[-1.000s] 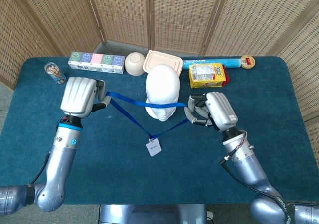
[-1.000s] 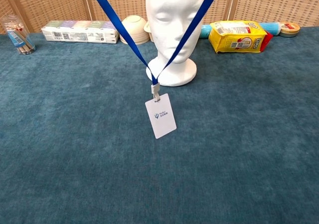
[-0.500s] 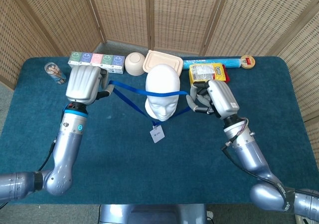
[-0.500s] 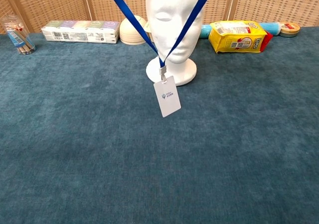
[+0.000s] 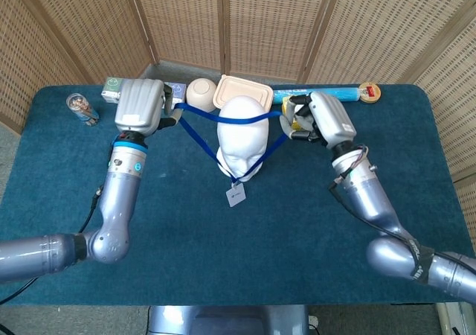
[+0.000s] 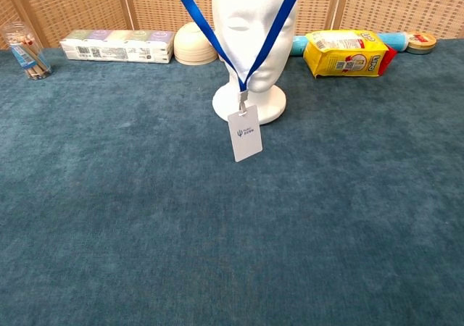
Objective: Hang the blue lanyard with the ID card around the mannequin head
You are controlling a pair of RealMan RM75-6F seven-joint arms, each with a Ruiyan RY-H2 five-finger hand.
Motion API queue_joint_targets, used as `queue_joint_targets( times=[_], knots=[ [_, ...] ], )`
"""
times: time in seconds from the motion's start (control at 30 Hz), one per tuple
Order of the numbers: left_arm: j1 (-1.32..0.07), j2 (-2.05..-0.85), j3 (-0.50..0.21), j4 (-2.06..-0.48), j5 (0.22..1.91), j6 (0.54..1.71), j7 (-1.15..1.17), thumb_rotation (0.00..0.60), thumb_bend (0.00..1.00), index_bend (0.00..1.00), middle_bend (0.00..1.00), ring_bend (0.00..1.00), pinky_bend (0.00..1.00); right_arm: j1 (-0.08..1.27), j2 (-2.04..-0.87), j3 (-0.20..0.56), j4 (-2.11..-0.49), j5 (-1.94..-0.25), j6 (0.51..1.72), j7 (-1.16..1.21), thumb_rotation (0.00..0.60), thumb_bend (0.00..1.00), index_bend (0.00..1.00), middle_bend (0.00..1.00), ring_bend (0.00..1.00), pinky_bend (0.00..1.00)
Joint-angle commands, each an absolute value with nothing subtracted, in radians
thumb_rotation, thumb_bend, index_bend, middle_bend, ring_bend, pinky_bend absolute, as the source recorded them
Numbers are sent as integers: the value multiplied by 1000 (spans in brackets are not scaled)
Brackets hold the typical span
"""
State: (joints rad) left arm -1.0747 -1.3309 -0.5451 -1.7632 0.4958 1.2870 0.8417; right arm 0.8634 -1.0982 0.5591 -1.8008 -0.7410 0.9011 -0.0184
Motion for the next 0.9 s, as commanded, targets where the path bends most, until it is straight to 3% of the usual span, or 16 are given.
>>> queue_joint_targets(
  times=[0.03, 0.9],
  knots=[
    [-1098, -1345, -544, -1738, 475, 1285, 849, 495, 390, 808, 1000, 1000, 1000, 896, -1094, 556, -1763, -704, 874, -29, 600, 537, 735, 1000, 1000, 1000],
    [-1212, -1441, -515, -1504, 343, 1231, 872, 496, 388, 808, 1000, 1000, 1000, 1045, -1180, 466, -1473, -576, 728, -51, 600, 538, 738, 1000, 1000, 1000]
  ],
)
